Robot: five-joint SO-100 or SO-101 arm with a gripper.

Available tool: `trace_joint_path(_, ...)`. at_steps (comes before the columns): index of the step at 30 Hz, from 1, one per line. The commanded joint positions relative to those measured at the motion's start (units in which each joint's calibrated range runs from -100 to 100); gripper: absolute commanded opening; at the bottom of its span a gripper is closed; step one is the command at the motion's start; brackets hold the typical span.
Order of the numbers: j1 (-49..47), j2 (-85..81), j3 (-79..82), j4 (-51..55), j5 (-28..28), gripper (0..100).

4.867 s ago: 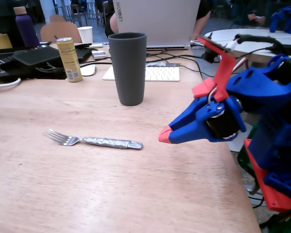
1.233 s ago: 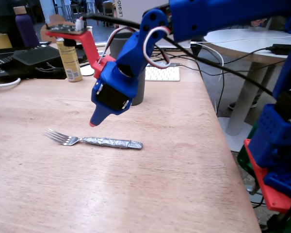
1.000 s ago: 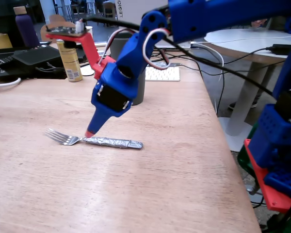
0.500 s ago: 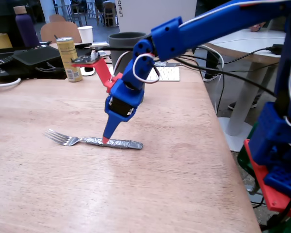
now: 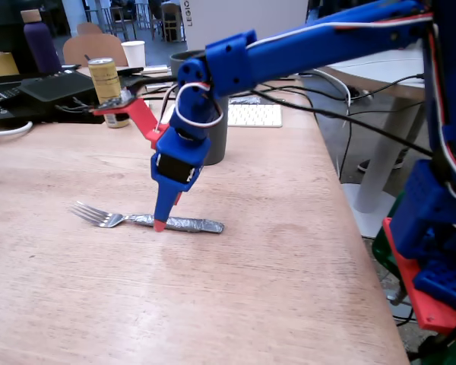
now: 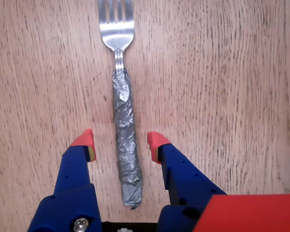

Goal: Grab the fork and place it in gray glass

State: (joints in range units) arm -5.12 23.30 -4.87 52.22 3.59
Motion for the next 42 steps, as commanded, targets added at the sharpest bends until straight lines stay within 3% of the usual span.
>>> trace_joint_path(1,-0.3,-0.7,-2.7,0.4,-0.2,24)
trace_joint_path(6,0.2,-0.4,-3.4,2.3,-0.2,25)
trace_joint_path(9,0.4,7.4,-15.5,10.5,-0.2,25)
trace_joint_path(16,-0.3,14.0,-25.6,16.9,-0.2,24)
trace_joint_path(42,-0.1,18.4,-25.7,24.7,0.4,23)
